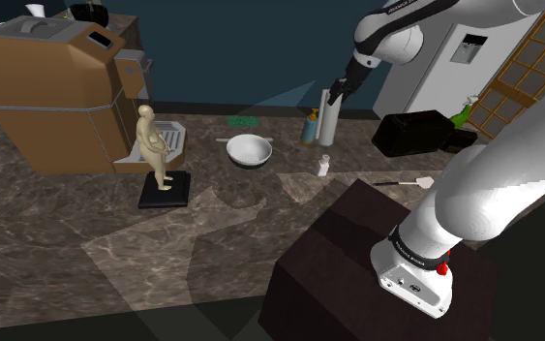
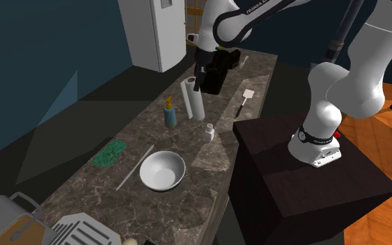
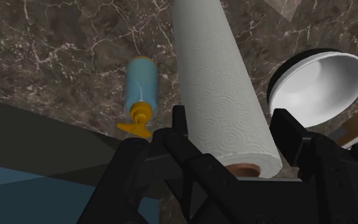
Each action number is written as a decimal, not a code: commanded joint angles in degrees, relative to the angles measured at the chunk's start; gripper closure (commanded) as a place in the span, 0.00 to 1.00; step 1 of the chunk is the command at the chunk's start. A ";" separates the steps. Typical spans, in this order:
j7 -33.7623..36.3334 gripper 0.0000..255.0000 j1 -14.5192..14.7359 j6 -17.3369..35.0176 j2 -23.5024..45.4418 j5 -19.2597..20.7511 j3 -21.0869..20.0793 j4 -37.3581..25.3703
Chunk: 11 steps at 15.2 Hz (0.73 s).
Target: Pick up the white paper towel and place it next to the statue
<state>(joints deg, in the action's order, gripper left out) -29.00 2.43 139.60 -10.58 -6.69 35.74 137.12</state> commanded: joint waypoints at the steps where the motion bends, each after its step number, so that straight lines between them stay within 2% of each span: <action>1: 0.85 1.00 -0.37 -1.58 -1.06 1.08 -0.31 -0.70; 11: 4.34 1.00 -1.46 -9.37 -5.03 4.45 -2.14 -5.22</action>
<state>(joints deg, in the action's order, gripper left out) -24.92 1.01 131.02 -15.39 -2.42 33.75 132.48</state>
